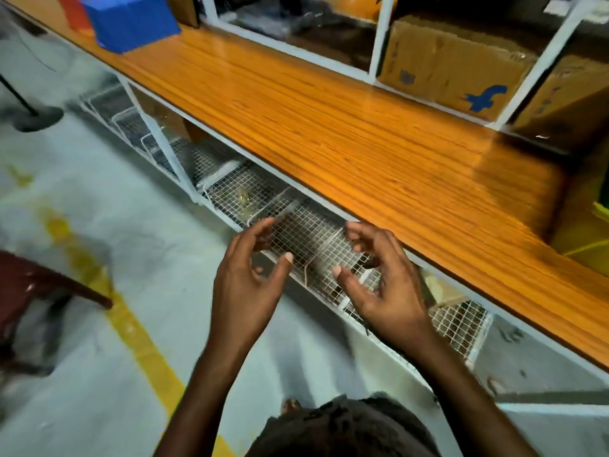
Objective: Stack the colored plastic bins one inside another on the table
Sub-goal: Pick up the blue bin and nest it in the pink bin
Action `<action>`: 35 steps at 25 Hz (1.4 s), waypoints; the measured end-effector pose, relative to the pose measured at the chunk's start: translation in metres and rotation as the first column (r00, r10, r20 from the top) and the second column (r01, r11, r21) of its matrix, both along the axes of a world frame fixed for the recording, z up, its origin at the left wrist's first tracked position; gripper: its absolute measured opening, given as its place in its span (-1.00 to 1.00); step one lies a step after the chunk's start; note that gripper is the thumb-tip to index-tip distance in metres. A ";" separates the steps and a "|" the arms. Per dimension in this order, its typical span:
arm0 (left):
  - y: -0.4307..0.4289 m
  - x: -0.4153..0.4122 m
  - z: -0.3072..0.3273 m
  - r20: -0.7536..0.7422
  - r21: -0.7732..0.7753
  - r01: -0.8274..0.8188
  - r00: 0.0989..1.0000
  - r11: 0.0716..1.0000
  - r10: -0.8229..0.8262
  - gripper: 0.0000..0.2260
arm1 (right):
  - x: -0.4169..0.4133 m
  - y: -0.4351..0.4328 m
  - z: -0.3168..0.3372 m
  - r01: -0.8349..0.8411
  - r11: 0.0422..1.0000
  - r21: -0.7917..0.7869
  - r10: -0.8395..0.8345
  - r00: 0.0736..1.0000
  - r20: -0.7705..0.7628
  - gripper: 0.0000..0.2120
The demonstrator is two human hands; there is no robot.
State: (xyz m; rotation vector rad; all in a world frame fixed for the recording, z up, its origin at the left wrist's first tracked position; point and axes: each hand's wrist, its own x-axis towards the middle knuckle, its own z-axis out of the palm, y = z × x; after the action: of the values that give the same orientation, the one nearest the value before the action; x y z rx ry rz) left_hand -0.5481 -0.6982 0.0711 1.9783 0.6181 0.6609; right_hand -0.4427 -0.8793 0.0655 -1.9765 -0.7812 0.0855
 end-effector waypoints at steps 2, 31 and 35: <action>0.037 -0.011 -0.007 0.031 -0.098 -0.053 0.998 0.994 0.056 -0.56 | -0.004 0.039 0.001 -0.043 0.998 0.052 0.046 0.998 -0.051 -0.49; 0.716 0.097 0.017 0.099 0.401 -0.463 0.880 0.790 0.465 -0.48 | 0.171 0.789 0.028 -0.487 0.873 0.027 0.469 0.853 0.230 -0.39; 0.818 0.117 0.013 0.056 0.337 -0.394 0.915 0.855 0.400 -0.48 | 0.185 0.881 0.016 -0.422 0.905 0.049 0.410 0.898 0.160 -0.40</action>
State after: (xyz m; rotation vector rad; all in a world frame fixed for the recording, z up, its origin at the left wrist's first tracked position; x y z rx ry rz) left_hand -0.4307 0.1193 0.0841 2.1952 0.9944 1.0674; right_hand -0.2574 0.0021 0.0814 -1.7221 -1.2789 0.1602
